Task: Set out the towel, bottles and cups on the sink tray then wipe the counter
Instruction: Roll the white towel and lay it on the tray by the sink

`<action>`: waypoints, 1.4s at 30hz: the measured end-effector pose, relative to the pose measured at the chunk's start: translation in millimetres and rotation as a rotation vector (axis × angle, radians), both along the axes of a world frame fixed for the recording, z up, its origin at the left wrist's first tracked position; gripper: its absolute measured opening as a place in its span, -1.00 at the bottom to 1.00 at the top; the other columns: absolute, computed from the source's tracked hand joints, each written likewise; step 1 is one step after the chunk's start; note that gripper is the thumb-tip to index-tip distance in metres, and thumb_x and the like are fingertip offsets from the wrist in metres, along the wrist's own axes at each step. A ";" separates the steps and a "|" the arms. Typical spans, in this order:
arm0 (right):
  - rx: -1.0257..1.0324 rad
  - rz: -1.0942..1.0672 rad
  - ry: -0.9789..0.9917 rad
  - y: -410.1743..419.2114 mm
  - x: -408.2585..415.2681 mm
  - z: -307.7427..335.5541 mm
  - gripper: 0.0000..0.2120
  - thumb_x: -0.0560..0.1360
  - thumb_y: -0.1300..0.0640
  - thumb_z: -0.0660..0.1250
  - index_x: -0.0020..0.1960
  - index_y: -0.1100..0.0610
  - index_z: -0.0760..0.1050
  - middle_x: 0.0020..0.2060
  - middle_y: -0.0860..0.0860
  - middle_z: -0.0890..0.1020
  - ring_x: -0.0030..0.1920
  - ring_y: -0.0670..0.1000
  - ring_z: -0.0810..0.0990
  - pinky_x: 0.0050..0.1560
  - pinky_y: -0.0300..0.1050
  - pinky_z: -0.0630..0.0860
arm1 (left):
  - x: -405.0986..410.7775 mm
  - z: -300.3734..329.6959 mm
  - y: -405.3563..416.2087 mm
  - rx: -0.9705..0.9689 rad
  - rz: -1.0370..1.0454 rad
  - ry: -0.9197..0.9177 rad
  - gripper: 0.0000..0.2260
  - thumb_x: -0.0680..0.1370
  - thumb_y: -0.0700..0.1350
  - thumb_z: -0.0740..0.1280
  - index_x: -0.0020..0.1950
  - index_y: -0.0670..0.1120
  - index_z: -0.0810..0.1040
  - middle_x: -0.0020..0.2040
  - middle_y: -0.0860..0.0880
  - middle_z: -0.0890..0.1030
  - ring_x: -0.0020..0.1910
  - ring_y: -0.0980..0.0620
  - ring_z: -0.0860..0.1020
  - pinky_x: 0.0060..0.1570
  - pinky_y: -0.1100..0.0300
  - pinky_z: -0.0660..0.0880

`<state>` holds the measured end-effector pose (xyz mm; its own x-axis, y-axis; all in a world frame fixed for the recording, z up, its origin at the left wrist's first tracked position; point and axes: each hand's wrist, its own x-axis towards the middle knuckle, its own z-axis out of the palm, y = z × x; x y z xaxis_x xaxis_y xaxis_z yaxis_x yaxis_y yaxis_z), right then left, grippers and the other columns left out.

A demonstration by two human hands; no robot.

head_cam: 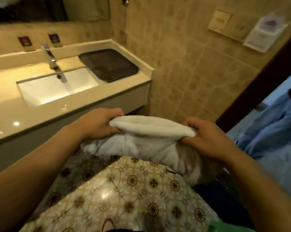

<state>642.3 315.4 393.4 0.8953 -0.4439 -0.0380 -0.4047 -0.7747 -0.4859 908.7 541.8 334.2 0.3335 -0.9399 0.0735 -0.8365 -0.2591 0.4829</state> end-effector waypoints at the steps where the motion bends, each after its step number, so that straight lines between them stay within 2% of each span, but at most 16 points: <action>1: 0.002 0.030 -0.005 6.2 25.3 -2.5 -0.82 0.41 0.03 0.50 -0.08 -0.01 0.53 -0.24 -0.12 0.57 -0.20 -0.20 0.51 -0.21 -0.09 0.46 | 19.7 1.4 13.5 0.009 0.038 -0.008 -0.68 0.39 0.32 0.34 0.02 0.18 0.46 -0.10 0.18 0.60 -0.11 0.14 0.57 -0.12 0.05 0.53; 7: 0.011 0.203 -0.022 34.4 145.4 -11.9 -0.78 0.41 -0.01 0.47 -0.05 -0.05 0.44 -0.22 -0.12 0.56 -0.20 -0.06 0.54 -0.29 -0.03 0.47 | 109.6 16.5 71.5 0.050 0.199 -0.053 -0.66 0.37 0.37 0.27 0.01 0.21 0.45 -0.07 0.11 0.60 -0.08 0.04 0.53 -0.08 0.02 0.50; 11: 0.023 0.295 -0.041 31.4 202.7 -21.2 -0.75 0.40 -0.04 0.44 -0.01 -0.05 0.42 -0.20 -0.06 0.60 -0.18 0.04 0.58 -0.22 0.06 0.54 | 148.1 23.3 83.0 0.072 0.282 -0.085 -0.67 0.37 0.35 0.26 0.01 0.21 0.47 -0.08 0.12 0.61 -0.09 0.05 0.54 -0.12 0.01 0.51; 15: 0.089 0.335 -0.046 6.0 249.7 -38.5 -0.76 0.40 -0.07 0.38 -0.02 -0.07 0.39 -0.23 -0.11 0.59 -0.21 -0.03 0.57 -0.26 0.02 0.54 | 182.8 27.2 67.7 0.137 0.345 -0.123 -0.77 0.41 0.24 0.35 -0.01 0.21 0.44 -0.11 0.11 0.58 -0.11 0.03 0.53 -0.16 0.04 0.46; 19: 0.154 0.377 -0.071 -41.0 297.7 -58.1 -0.75 0.41 -0.08 0.41 -0.05 -0.08 0.37 -0.25 -0.12 0.57 -0.24 -0.12 0.53 -0.34 -0.09 0.44 | 215.2 34.2 25.4 0.189 0.413 -0.177 -0.78 0.45 0.11 0.44 0.00 0.24 0.44 -0.11 0.12 0.56 -0.11 0.04 0.51 -0.19 0.10 0.40; 23: 0.260 0.389 -0.096 -99.5 346.4 -69.4 -0.75 0.42 -0.07 0.44 -0.06 -0.05 0.39 -0.21 -0.09 0.59 -0.20 -0.07 0.56 -0.24 -0.05 0.49 | 252.7 51.6 -34.6 0.244 0.450 -0.290 -0.77 0.45 0.11 0.44 0.04 0.20 0.47 -0.11 0.09 0.53 -0.14 0.04 0.48 -0.26 0.16 0.32; 25: 0.331 0.363 -0.078 -128.0 369.6 -71.7 -0.70 0.40 -0.09 0.47 0.03 -0.08 0.43 -0.10 -0.13 0.62 -0.11 -0.08 0.59 -0.19 -0.11 0.52 | 273.1 61.3 -64.7 0.265 0.461 -0.338 -0.78 0.46 0.09 0.44 0.05 0.16 0.49 -0.13 0.08 0.54 -0.18 0.05 0.47 -0.28 0.18 0.35; 27: 0.369 0.357 -0.056 -153.2 393.2 -74.2 -0.52 0.39 -0.10 0.51 0.25 -0.11 0.44 0.04 -0.14 0.61 0.01 -0.06 0.59 -0.11 -0.16 0.50 | 295.3 68.0 -94.0 0.289 0.467 -0.400 -0.79 0.47 0.07 0.43 0.06 0.15 0.50 -0.12 0.05 0.58 -0.18 0.05 0.49 -0.24 0.13 0.46; 29: 0.345 0.366 -0.043 -175.7 417.5 -75.7 -0.35 0.38 -0.10 0.54 0.40 -0.05 0.41 0.11 -0.11 0.57 0.10 -0.01 0.58 0.01 -0.13 0.49 | 317.4 71.7 -121.0 0.309 0.443 -0.468 -0.79 0.46 0.03 0.43 0.07 0.13 0.52 -0.10 0.03 0.59 -0.17 0.04 0.49 -0.21 0.11 0.48; 32: 0.378 0.358 -0.042 -205.3 449.4 -77.9 -0.38 0.37 -0.08 0.58 0.36 0.02 0.50 0.14 -0.09 0.63 0.10 -0.03 0.59 0.05 -0.13 0.50 | 351.5 77.3 -159.0 0.305 0.397 -0.504 -0.78 0.48 -0.04 0.42 0.11 0.09 0.54 -0.04 0.00 0.60 -0.09 0.01 0.48 -0.14 0.12 0.41; 36: 0.466 0.308 -0.008 -234.0 489.9 -85.1 -0.42 0.36 -0.11 0.57 0.32 -0.01 0.50 0.12 -0.10 0.62 0.05 -0.08 0.57 -0.03 -0.17 0.46 | 403.4 76.6 -208.2 0.362 0.373 -0.541 -0.76 0.53 -0.06 0.39 0.19 0.09 0.52 0.09 -0.01 0.61 0.08 -0.04 0.52 0.11 0.01 0.47; 39: 0.499 0.257 0.024 -249.0 523.9 -93.8 -0.50 0.38 -0.15 0.55 0.24 -0.11 0.46 0.01 -0.21 0.57 -0.03 -0.16 0.53 -0.14 -0.24 0.43 | 449.9 66.2 -241.9 0.371 0.342 -0.555 -0.73 0.52 -0.04 0.40 0.21 0.11 0.51 0.12 -0.02 0.60 0.13 -0.06 0.51 0.17 -0.01 0.47; 42: 0.527 0.189 0.051 -262.5 560.6 -104.4 -0.53 0.38 -0.14 0.53 0.21 -0.14 0.44 -0.02 -0.23 0.55 -0.04 -0.16 0.54 -0.15 -0.23 0.43 | 505.0 47.8 -275.1 0.375 0.309 -0.585 -0.70 0.53 -0.05 0.40 0.24 0.14 0.50 0.16 -0.01 0.59 0.16 -0.06 0.52 0.20 -0.02 0.48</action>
